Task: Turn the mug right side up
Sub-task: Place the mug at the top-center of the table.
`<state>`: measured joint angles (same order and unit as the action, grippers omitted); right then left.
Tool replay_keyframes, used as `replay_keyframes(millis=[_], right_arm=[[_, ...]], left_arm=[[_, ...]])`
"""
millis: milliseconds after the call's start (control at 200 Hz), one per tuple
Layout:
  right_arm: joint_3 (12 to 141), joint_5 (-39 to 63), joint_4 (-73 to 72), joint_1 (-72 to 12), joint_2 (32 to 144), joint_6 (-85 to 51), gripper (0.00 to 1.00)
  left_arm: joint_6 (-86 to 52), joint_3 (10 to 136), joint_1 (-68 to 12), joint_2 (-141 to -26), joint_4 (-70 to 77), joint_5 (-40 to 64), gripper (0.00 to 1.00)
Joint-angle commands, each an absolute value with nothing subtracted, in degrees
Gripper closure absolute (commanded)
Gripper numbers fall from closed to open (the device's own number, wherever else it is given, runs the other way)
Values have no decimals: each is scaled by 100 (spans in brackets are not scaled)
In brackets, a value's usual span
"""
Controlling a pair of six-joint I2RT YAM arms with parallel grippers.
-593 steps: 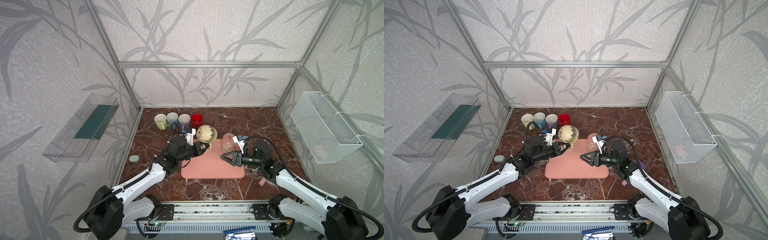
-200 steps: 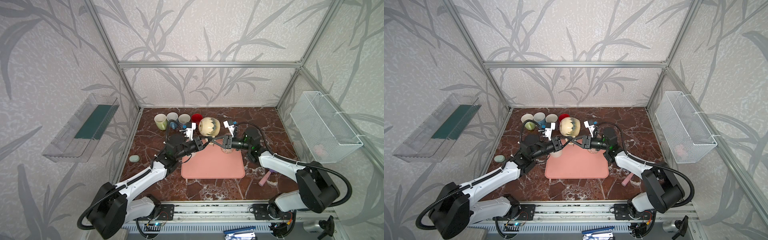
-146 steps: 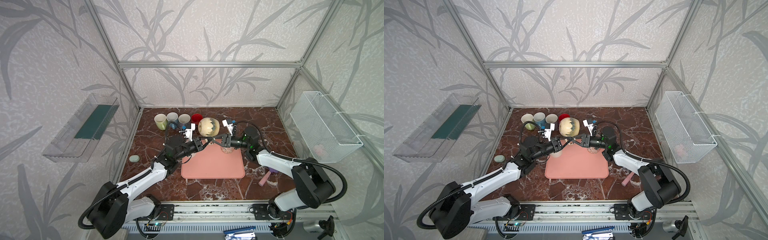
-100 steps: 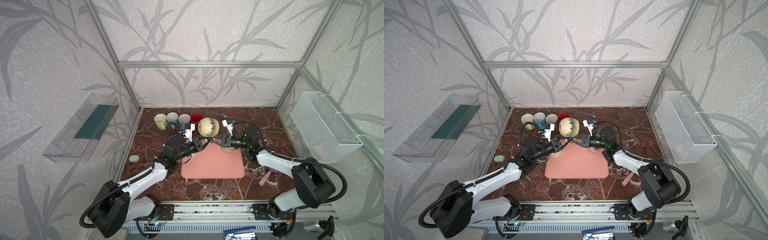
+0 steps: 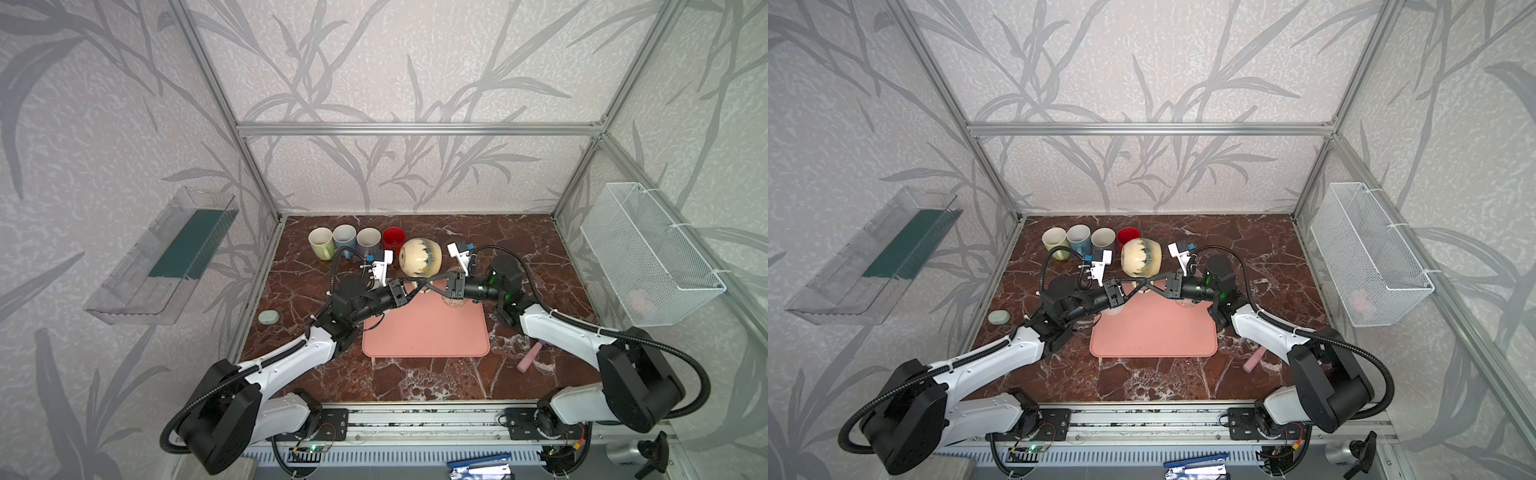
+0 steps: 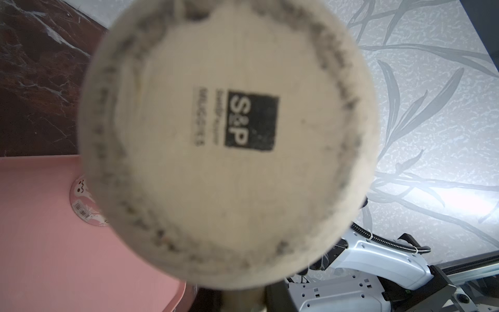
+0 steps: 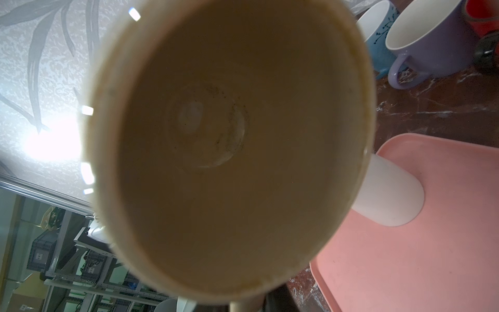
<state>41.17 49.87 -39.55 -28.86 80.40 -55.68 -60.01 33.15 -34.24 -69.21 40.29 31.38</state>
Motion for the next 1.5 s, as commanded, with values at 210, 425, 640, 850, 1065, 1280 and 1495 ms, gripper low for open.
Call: replay_keyframes(millis=[210,425,640,850,1065,1280,1495], right_arm=[[4000,4887,-4030,-2843,7603,-5344,100],[4006,4938,-4026,-2839,7563,-5319,100],[4018,4994,-3814,-2848,7541,-5169,100],[3990,5010,-3920,-2843,7524,-5199,100],[4007,5035,-3822,-2804,7541,-5071,100],[4042,5040,-3888,-2791,7567,-5115,100],[4073,5040,-3947,-2781,7564,-5152,100]], left_arm=[[-5739,3252,-3385,-7051,4499,3146,100],[-5765,3243,-3388,-7160,4514,3155,100],[-5779,3274,-3381,-7342,4640,3291,99],[-5694,3248,-3367,-7340,4476,3211,92],[-5430,3261,-3340,-7113,3980,3026,89],[-5354,3261,-3335,-7045,3812,2953,86],[-5309,3243,-3315,-6998,3696,2896,80]])
